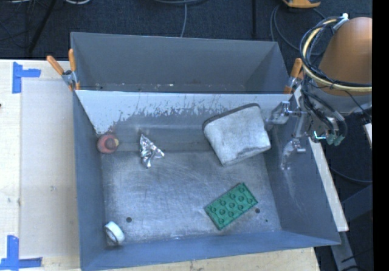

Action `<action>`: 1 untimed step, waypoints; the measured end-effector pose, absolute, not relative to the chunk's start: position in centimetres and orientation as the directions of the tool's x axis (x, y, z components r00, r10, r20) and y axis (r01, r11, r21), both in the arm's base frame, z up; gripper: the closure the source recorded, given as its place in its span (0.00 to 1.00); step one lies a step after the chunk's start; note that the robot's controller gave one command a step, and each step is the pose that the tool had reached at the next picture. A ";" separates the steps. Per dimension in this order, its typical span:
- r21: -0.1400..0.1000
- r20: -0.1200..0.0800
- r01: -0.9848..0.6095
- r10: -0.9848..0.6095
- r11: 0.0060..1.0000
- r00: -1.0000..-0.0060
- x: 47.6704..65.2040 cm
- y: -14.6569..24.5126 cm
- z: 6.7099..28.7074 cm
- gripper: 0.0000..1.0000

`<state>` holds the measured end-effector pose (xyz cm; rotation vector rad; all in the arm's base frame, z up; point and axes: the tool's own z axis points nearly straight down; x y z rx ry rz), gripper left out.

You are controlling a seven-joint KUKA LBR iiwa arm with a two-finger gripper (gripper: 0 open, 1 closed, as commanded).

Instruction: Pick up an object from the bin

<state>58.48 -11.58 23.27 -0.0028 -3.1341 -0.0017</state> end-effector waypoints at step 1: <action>0.004 0.011 -0.129 -0.129 0.992 -0.992 48.1 -8.1 8.5 0.00</action>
Offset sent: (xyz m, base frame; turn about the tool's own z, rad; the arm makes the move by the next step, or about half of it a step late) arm -0.1000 0.0341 -0.1423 -0.1337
